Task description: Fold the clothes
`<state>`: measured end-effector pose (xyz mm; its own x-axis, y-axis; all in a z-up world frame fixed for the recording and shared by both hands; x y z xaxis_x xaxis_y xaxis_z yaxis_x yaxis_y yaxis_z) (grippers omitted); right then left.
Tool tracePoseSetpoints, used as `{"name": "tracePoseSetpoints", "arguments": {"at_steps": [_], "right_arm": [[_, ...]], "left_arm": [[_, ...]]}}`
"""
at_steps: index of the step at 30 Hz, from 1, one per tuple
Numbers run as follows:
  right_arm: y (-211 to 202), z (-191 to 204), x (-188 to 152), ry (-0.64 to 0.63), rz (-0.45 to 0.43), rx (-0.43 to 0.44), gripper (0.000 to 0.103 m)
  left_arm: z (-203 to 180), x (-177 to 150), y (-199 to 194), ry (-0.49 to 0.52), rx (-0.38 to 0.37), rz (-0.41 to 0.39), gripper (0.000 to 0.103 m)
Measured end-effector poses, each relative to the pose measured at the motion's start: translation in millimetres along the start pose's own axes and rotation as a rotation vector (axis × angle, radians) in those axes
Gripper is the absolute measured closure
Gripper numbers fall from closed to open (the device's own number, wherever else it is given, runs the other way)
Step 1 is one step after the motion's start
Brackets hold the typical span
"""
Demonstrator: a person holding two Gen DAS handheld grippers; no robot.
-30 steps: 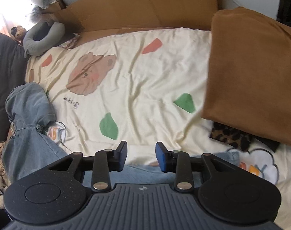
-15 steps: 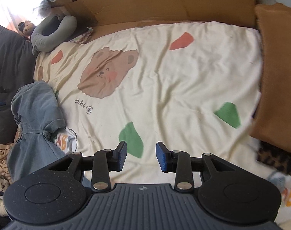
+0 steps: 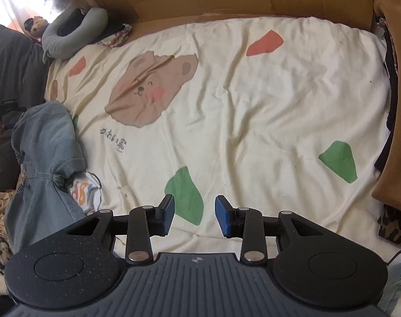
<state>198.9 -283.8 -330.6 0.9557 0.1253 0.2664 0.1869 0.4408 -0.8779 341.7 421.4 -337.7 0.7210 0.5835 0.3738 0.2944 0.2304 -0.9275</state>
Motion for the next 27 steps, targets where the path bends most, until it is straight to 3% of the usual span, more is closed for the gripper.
{"name": "tracePoseSetpoints", "arguments": {"at_steps": [3,6,7,8,10,14,21,27], "right_arm": [[5,-3,-3,0.008,0.014,-0.005,0.062],[10,-5,-5,0.018,0.027,-0.004,0.062],[11,-5,-5,0.019,0.031,-0.002,0.062],[13,-4,-6,0.016,0.035,-0.001,0.062],[15,0,-5,0.002,0.040,0.000,0.062],[16,7,-1,-0.015,0.038,0.009,0.062],[10,20,4,-0.038,0.025,0.020,0.062],[-3,29,11,-0.046,-0.005,0.035,0.062]], "left_arm": [[2,0,12,0.006,0.016,0.029,0.005],[4,-3,16,0.010,0.009,0.036,0.011],[6,-3,17,0.006,0.008,0.041,0.030],[8,-4,19,0.000,0.023,0.055,0.061],[12,-5,20,-0.006,0.023,0.067,0.083],[9,-11,6,0.083,-0.001,0.042,0.091],[19,-29,-40,0.070,-0.078,-0.022,0.093],[30,-66,-86,0.066,-0.148,-0.053,0.093]]}}
Point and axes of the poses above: each gripper's, at about its wrist camera, not at the fingertips, and y roughly the way its jaws point, z to its left, x to its top, the point moved 2 cm from there along y, roughly the way its jaws point, and after that the axes turned 6 degrees about z, right-handed, at the moved point
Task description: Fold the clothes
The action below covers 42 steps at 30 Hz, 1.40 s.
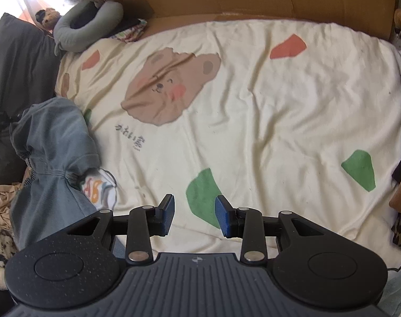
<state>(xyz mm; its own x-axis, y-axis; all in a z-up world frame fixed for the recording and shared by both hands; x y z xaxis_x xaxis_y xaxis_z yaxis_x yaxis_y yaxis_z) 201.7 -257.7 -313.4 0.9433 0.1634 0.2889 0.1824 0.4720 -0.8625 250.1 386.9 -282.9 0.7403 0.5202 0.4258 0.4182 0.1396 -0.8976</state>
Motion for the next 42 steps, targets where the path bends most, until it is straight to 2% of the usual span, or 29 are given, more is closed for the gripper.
{"name": "tracePoseSetpoints", "arguments": {"at_steps": [4,8,17,29,34,42], "right_arm": [[-9,9,3,-0.007,-0.016,0.010,0.062],[-18,18,5,-0.023,-0.029,0.024,0.062],[-39,36,7,-0.042,-0.056,0.045,0.062],[-42,57,6,-0.089,-0.034,0.067,0.062],[-31,84,28,-0.174,0.002,0.068,0.062],[-21,149,82,-0.350,0.010,0.081,0.061]], "left_arm": [[0,-31,-34,-0.003,-0.038,-0.017,0.094],[1,-64,-64,-0.010,-0.046,-0.046,0.094],[6,-140,-98,-0.085,-0.074,-0.058,0.094],[20,-224,-101,-0.223,-0.108,-0.005,0.094],[38,-256,-94,-0.285,-0.101,0.011,0.094],[66,-308,-82,-0.379,-0.078,0.045,0.095]]}}
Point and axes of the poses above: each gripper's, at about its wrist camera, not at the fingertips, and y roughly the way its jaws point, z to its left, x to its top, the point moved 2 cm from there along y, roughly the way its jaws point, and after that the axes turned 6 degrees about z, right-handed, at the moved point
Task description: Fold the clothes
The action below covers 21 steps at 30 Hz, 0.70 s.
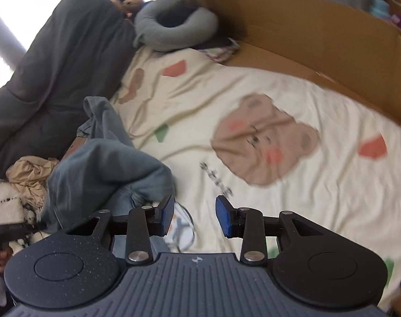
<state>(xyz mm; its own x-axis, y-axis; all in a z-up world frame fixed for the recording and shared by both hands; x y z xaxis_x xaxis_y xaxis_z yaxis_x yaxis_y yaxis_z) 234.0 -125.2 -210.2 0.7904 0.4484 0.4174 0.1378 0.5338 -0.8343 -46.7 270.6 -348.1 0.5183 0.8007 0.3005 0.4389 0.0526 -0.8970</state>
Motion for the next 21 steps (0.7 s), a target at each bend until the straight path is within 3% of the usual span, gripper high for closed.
{"name": "tracePoseSetpoints", "arguments": {"at_steps": [8,15,21], "right_arm": [[50,57,64,-0.184,0.062,-0.002,0.054],[112,118,100,-0.317,0.120,0.036,0.054],[172,161,120,-0.349,0.133,0.097,0.042]], "left_arm": [[17,-28,14,-0.031,-0.021,0.022,0.095],[30,-35,21,-0.049,-0.069,0.010,0.095],[38,-38,24,-0.098,-0.117,0.004,0.095]]}}
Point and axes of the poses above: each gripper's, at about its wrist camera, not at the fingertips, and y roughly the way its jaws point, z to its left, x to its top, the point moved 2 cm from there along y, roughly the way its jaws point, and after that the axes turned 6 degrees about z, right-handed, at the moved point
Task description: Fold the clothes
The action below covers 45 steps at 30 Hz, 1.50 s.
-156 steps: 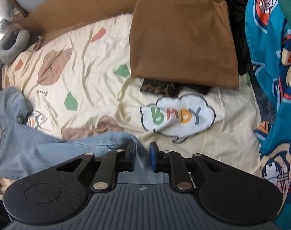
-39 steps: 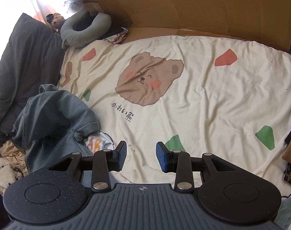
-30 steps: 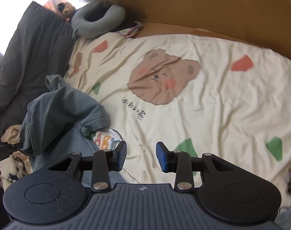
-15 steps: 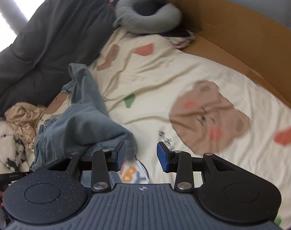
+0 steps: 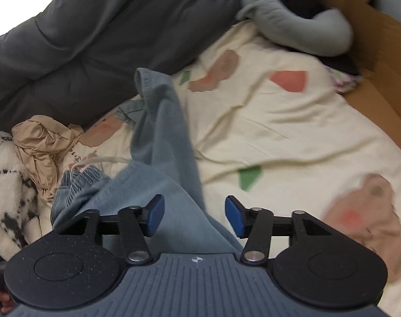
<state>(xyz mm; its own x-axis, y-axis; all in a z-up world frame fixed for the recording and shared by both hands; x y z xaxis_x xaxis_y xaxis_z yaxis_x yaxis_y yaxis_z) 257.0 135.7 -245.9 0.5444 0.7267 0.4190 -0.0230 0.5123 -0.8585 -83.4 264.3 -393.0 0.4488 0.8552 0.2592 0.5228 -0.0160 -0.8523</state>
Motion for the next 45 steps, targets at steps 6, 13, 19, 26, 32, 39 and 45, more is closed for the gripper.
{"name": "tracePoseSetpoints", "arguments": {"at_steps": [6,13,19,26,32,39,45], "right_arm": [[52,12,28,-0.023,0.018,0.033,0.040],[108,17,68,-0.050,0.021,0.056,0.037],[146,19,90,-0.054,0.032,0.071,0.031],[176,19,95,-0.051,0.062,0.057,0.028],[184,17,91,-0.037,0.069,0.074,0.046],[155,7,89,-0.059,0.069,0.074,0.097],[101,-17,84,-0.046,0.041,0.012,0.098]], "left_arm": [[12,1,3,-0.083,-0.053,0.009,0.095],[23,5,8,-0.162,-0.096,0.027,0.095],[26,4,12,-0.186,-0.102,0.035,0.095],[27,6,15,-0.195,-0.109,0.043,0.095],[29,8,19,-0.202,-0.117,0.056,0.095],[25,14,12,-0.154,-0.118,0.064,0.095],[15,18,4,-0.106,-0.102,0.050,0.095]]}}
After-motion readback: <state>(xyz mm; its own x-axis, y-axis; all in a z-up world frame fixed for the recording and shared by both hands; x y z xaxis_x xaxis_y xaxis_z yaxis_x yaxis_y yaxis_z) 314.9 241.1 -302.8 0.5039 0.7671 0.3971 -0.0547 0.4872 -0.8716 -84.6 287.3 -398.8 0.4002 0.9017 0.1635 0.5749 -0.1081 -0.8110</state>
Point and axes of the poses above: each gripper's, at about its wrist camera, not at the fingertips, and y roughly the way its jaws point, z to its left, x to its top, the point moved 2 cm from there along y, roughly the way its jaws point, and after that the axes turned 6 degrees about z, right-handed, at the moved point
